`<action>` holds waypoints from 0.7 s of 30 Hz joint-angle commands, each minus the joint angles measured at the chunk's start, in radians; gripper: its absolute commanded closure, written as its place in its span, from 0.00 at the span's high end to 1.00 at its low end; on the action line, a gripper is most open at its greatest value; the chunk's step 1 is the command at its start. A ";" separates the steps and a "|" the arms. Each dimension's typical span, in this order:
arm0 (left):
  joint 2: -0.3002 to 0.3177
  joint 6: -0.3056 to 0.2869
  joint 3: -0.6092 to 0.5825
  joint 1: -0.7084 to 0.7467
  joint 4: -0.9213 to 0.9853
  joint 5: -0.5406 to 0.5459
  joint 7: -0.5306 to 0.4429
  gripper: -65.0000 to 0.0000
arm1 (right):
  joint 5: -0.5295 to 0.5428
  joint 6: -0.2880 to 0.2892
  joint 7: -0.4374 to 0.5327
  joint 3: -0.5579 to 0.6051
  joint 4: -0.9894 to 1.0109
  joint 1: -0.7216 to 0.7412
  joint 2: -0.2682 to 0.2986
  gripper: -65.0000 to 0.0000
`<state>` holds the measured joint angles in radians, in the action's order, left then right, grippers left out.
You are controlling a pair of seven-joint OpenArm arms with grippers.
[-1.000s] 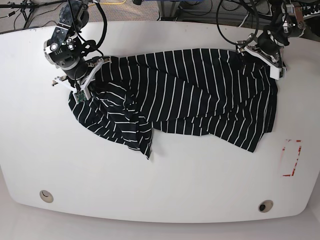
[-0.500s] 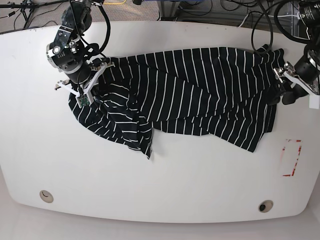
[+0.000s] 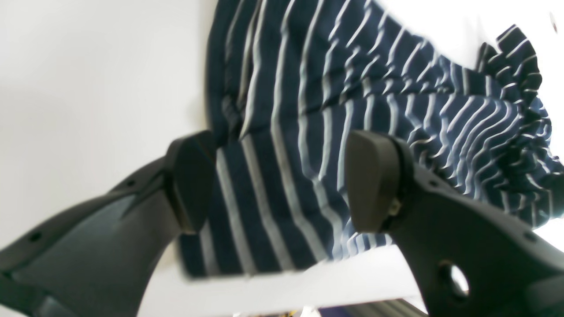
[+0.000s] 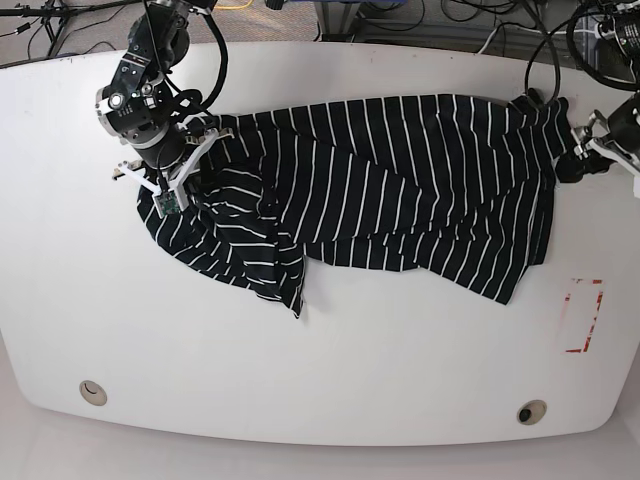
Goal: Fold the T-shirt properly
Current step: 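Hold the shirt edge with both grippers and pull it taut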
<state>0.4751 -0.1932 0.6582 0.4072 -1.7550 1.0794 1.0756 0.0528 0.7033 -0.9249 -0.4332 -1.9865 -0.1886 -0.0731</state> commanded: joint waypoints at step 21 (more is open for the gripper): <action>0.001 -0.233 -0.027 -0.008 0.251 -0.172 -0.013 0.64 | 0.014 -0.005 0.019 0.003 -0.015 0.005 -0.011 0.00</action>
<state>0.4801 -0.4202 0.6235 0.3958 -1.5013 0.9005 1.0721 0.0555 0.7033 -0.9272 -0.4316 -1.9862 -0.1902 -0.0864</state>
